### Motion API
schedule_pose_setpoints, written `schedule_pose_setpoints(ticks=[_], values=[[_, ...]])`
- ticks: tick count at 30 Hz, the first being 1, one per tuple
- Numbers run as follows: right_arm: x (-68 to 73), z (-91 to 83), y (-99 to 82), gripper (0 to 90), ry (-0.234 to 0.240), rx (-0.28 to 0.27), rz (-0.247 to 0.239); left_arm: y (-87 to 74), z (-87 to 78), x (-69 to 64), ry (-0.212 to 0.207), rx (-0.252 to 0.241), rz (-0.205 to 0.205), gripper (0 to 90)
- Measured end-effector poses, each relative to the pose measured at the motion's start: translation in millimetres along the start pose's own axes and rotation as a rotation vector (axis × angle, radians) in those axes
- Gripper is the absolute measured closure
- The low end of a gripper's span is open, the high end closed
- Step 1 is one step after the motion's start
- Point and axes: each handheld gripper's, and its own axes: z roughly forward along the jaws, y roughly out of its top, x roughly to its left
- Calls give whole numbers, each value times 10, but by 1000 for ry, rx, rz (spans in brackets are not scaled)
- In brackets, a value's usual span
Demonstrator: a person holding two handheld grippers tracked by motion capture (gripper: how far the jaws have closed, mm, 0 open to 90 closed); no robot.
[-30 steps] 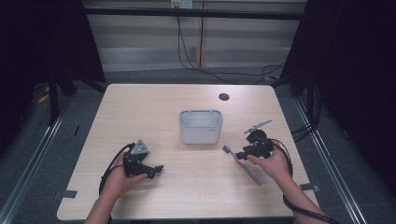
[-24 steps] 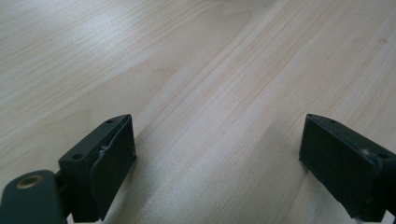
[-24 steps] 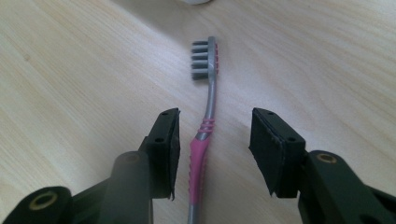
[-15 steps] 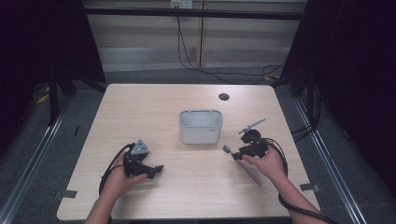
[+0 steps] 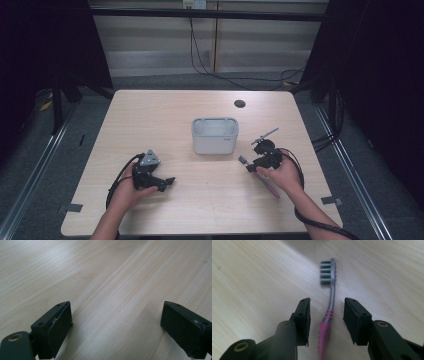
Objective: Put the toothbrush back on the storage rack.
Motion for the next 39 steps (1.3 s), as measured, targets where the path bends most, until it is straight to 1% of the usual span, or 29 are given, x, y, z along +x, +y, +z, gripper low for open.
schedule_pose_setpoints(ticks=[2, 5, 6, 7, 10, 11, 12, 15, 16, 17, 18, 20, 22, 24, 25, 26, 27, 29, 31, 32, 33, 35, 36, 39], values=[[3, 8, 7, 582, -2, 1, 2, 0, 0, 0, -1, 0, 0, 98], [6, 34, 16, 606, -7, 6, -9, 0, 0, 1, -1, 1, 1, 98], [15, 43, 19, 619, -9, 21, -8, 0, 0, 1, -1, 1, 0, 98], [19, 63, 21, 630, -21, 27, -18, 0, -1, 2, 0, -1, 0, 98], [22, 75, 23, 644, -24, 30, -19, 0, 0, 1, -2, -2, -3, 98], [28, 75, 25, 658, -30, 32, -17, -1, -1, 2, 1, -1, -2, 98], [34, 75, 33, 671, -42, 42, -25, -1, 0, 0, 0, -3, -4, 98], [42, 74, 40, 694, -51, 51, -24, 0, 1, 1, 0, -3, -2, 98], [50, 75, 43, 715, -64, 57, -28, 0, 0, 1, -1, -1, -2, 98], [54, 76, 48, 775, -79, 65, -38, 1, 0, 2, -2, 0, 0, 98], [54, 76, 48, 775, -79, 65, -38, 1, 1, 2, -2, 0, 1, 98], [56, 74, 49, 829, -75, 67, -16, 1, 1, 2, -1, -2, -3, 98], [48, 70, 42, 834, -86, 62, -20, 1, 1, 3, -2, -1, -2, 98], [28, 64, 31, 835, -76, 56, -8, 1, 1, 2, -2, -1, -2, 98], [-3, 40, 20, 837, -61, 43, 11, 1, 1, 2, -2, -1, -1, 98], [-3, 40, 20, 837, -61, 43, 11, 2, 1, 3, -2, 1, 1, 98], [-25, 0, 13, 838, -47, 24, 25, 1, 1, 3, -3, 0, 0, 98], [-34, -20, 12, 838, -44, 15, 27, 2, 1, 3, -2, 0, 1, 98], [-68, -108, 7, 838, -23, -28, 37, 2, 1, 2, -2, 1, 1, 98], [-68, -108, 7, 838, -23, -28, 37, 2, 1, 2, -2, 0, 1, 98], [-80, -155, 4, 839, -14, -57, 45, 2, 1, 2, -2, 1, 2, 98], [-93, -195, 1, 839, -4, -87, 47, 2, 2, 2, -2, 0, 2, 98], [-93, -195, 1, 839, -4, -87, 47, 2, 2, 2, -2, 0, 2, 98], [-100, -271, 4, 839, 17, -133, 59, 2, 2, 2, -2, 0, 2, 98]])
